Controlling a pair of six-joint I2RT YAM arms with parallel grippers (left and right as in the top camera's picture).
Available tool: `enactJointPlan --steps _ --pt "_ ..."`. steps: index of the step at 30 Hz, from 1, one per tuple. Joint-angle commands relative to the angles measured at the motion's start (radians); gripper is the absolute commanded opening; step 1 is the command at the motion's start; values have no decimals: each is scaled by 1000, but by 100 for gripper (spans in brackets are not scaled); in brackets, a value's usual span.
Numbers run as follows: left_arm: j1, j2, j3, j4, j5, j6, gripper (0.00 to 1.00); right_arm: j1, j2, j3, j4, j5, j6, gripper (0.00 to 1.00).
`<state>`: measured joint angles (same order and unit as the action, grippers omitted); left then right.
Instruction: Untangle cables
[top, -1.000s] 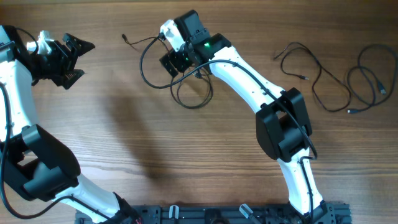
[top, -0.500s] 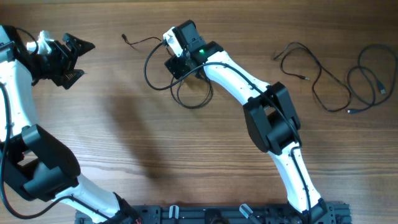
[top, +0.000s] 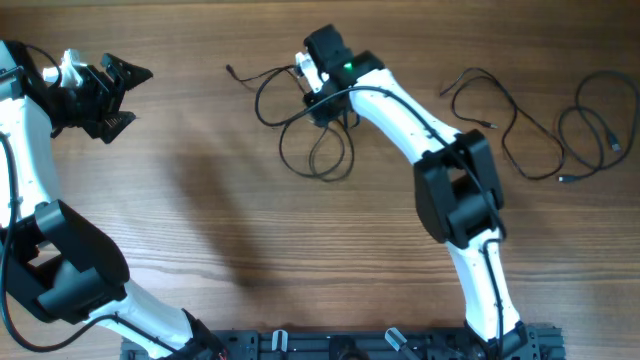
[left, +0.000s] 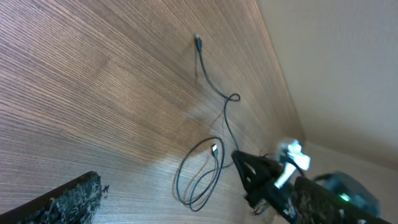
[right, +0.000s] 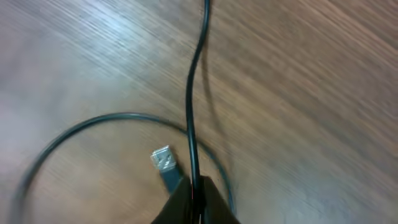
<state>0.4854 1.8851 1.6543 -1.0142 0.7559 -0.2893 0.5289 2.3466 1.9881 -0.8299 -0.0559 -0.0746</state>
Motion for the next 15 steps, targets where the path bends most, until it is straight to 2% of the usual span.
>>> enactJointPlan --steps 1,3,6,7,8,10,12,14,15 --pt "1 -2 -3 0 0 21 100 10 -66 2 -52 -135 153 17" --pt "1 -2 -3 0 0 21 100 10 -64 2 -57 -196 204 18" --pt "1 -2 -3 0 0 21 100 10 -65 2 -43 -345 204 18" --pt "1 -2 -3 0 0 21 100 10 -66 3 -30 -403 194 24" --pt "1 -2 -3 0 0 21 100 10 -68 5 -15 -421 152 26" --pt "1 -2 -3 0 0 21 100 9 -80 26 23 -332 62 36" --pt "1 -2 -3 0 0 21 100 8 -97 55 92 -196 -73 38" --pt "1 -2 -3 0 0 21 100 8 -99 66 173 -159 -238 49" --pt "1 -2 -3 0 0 21 100 8 -98 66 210 -152 -305 50"
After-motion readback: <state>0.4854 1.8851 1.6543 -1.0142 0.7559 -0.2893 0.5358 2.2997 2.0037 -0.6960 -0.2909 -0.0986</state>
